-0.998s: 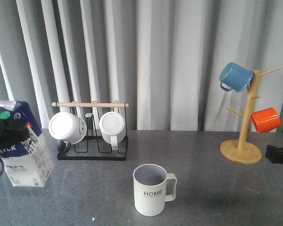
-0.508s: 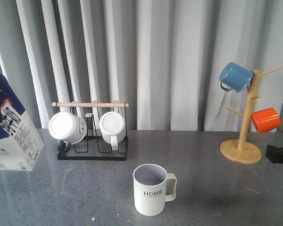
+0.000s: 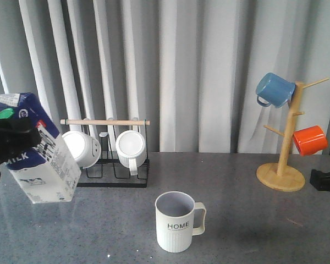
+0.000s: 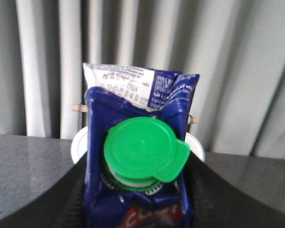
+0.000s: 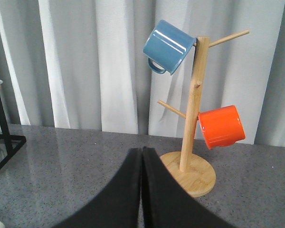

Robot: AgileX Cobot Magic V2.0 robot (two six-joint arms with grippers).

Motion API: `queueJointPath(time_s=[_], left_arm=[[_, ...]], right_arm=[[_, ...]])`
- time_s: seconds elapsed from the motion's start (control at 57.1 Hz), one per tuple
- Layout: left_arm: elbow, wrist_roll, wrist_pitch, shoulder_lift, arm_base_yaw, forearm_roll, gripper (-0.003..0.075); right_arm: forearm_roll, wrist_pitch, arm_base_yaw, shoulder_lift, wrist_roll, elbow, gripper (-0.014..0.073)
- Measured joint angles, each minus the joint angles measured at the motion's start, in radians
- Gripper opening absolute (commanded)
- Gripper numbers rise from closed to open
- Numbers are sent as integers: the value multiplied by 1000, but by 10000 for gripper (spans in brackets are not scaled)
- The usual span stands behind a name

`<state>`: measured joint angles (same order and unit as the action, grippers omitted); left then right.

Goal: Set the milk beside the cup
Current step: 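Lift the milk carton with the left gripper and carry it beside the mug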

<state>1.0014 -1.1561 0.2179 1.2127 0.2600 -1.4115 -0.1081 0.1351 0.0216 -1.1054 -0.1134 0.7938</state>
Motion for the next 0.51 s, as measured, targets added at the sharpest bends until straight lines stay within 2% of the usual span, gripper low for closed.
queueJointPath(time_s=[0.07, 0.175, 0.298, 0.508], left_arm=[[18, -156, 167, 33, 49, -202, 214], [55, -305, 310, 103, 94, -326, 214], [80, -364, 290, 163, 145, -361, 214], [138, -371, 242, 226, 241, -362, 217]], right_arm=[[0, 0, 0, 0, 0, 0, -8], [0, 0, 0, 0, 0, 0, -8], [0, 0, 0, 0, 0, 0, -8], [0, 0, 0, 0, 0, 0, -8]])
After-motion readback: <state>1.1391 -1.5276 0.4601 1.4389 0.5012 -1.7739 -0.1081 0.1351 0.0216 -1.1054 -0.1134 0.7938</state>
